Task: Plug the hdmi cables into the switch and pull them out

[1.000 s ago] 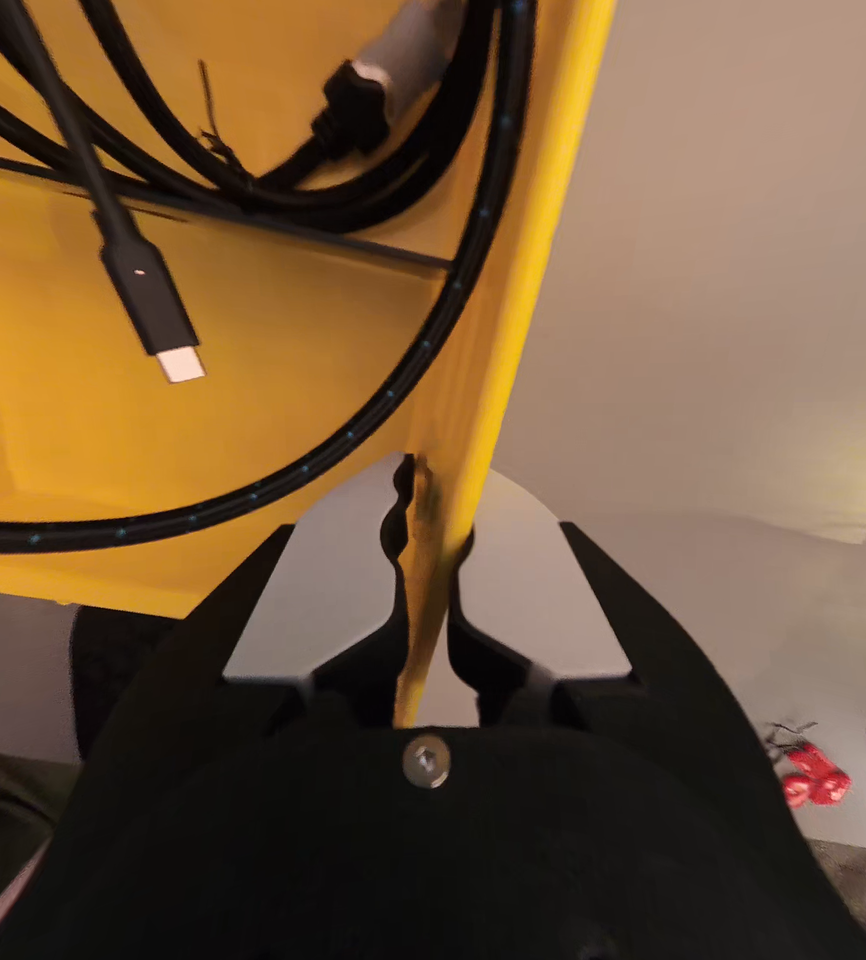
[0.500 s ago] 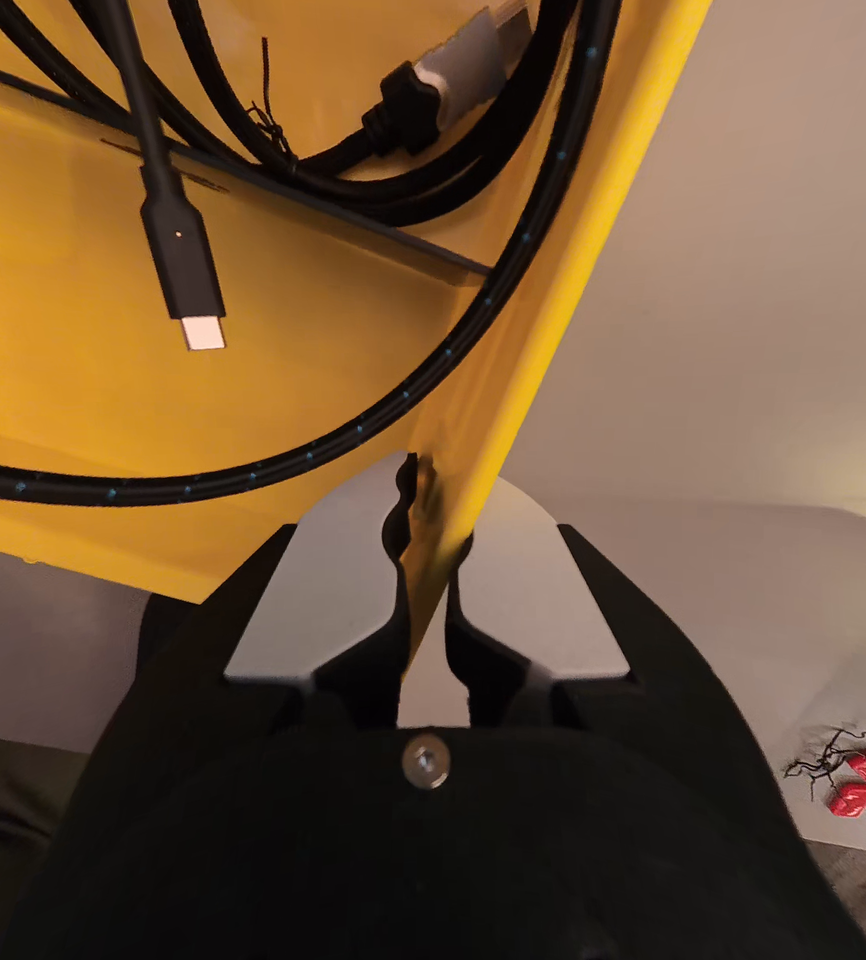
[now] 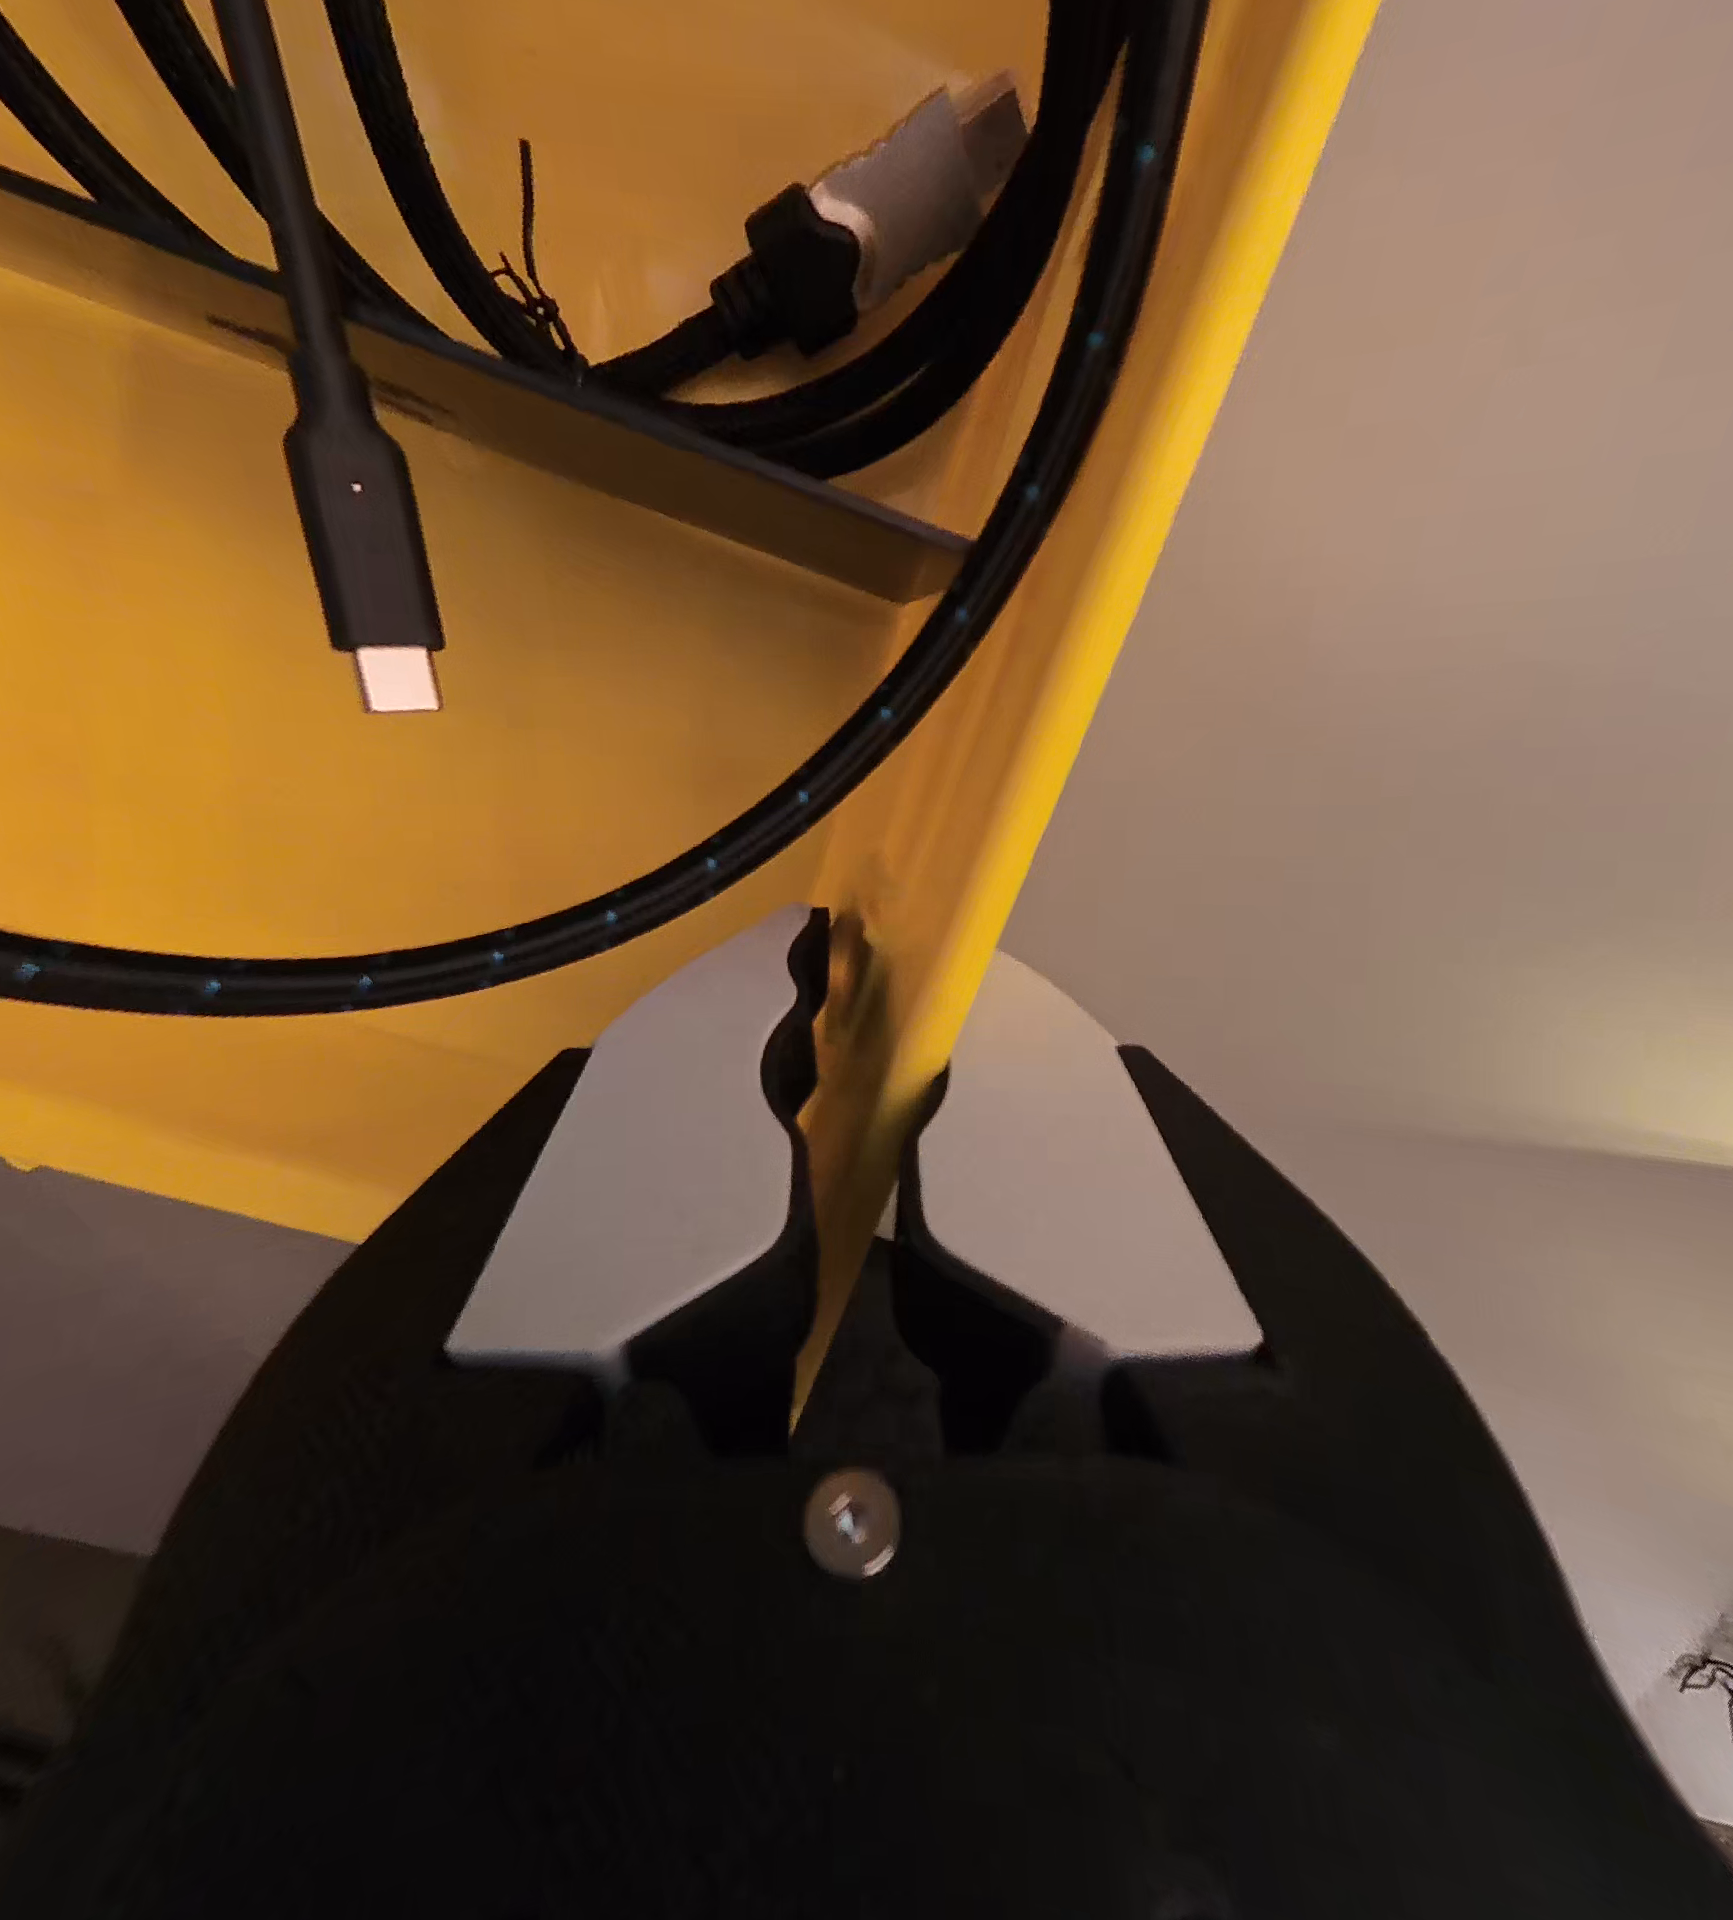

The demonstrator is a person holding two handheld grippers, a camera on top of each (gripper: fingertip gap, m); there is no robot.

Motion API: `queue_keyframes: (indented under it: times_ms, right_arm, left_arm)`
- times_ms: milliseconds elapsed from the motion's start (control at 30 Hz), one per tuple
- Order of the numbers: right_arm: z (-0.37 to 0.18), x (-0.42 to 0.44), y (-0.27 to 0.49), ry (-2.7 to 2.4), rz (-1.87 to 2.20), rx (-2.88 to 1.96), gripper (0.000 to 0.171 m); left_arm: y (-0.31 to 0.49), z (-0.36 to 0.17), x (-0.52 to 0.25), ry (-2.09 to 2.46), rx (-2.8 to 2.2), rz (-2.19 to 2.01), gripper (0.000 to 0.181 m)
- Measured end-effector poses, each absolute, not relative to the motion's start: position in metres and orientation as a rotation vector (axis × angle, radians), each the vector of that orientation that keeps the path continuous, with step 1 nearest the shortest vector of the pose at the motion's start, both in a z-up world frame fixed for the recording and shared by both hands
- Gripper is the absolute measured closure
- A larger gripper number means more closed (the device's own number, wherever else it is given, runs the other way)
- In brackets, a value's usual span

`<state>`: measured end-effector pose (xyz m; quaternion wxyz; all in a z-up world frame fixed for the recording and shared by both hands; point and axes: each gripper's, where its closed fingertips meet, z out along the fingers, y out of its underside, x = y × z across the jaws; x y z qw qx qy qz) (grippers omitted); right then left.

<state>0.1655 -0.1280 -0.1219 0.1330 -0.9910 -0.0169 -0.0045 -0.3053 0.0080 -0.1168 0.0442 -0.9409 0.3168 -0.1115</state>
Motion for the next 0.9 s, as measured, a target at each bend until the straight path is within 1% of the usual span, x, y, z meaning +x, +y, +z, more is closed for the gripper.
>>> queue_keyframes:
  times_ms: [33,233,300,400,500,600,633,667,733,767,800,833,900]
  right_arm:
    - [-0.122,0.158,-0.125,-0.067,-0.017,-2.873,0.160]
    - [-0.121,0.128,-0.114,-0.181,-0.011,-2.864,0.153]
    - [-0.119,0.123,-0.113,-0.133,0.026,-2.837,0.154]
    - [-0.099,0.127,-0.117,0.071,0.035,-2.722,0.152]
    - [-0.051,0.131,-0.127,0.187,-0.111,-2.496,0.151]
    - [0.023,0.113,-0.125,0.096,-0.297,-2.170,0.150]
    - [0.049,0.094,-0.121,0.025,-0.295,-2.046,0.149]
    - [0.071,0.069,-0.117,-0.061,-0.259,-1.923,0.145]
    - [0.101,0.011,-0.108,-0.241,-0.106,-1.724,0.143]
    - [0.105,-0.020,-0.103,-0.316,0.014,-1.670,0.139]
    - [0.098,-0.052,-0.096,-0.386,0.152,-1.680,0.136]
    - [0.079,-0.079,-0.088,-0.453,0.269,-1.760,0.133]
    - [0.037,-0.107,-0.069,-0.503,0.344,-1.961,0.129]
  left_arm:
    - [0.008,-0.116,-0.305,0.968,-2.877,-0.356,0.157]
    - [0.017,-0.098,-0.300,0.823,-2.809,-0.608,0.155]
    - [0.024,-0.084,-0.304,0.743,-2.734,-0.673,0.158]
    - [0.038,-0.051,-0.317,0.599,-2.584,-0.714,0.159]
    - [0.043,0.010,-0.319,0.482,-2.302,-0.836,0.164]
    - [0.037,0.068,-0.325,0.460,-2.026,-0.780,0.163]
    - [0.032,0.083,-0.327,0.466,-1.951,-0.734,0.163]
    - [0.028,0.098,-0.331,0.469,-1.876,-0.686,0.162]
    - [0.017,0.127,-0.339,0.462,-1.724,-0.591,0.162]
    - [0.012,0.142,-0.344,0.434,-1.647,-0.549,0.161]
    - [0.005,0.155,-0.349,0.399,-1.569,-0.522,0.159]
    - [-0.004,0.166,-0.351,0.388,-1.481,-0.514,0.157]
    - [-0.023,0.188,-0.350,0.394,-1.304,-0.515,0.154]
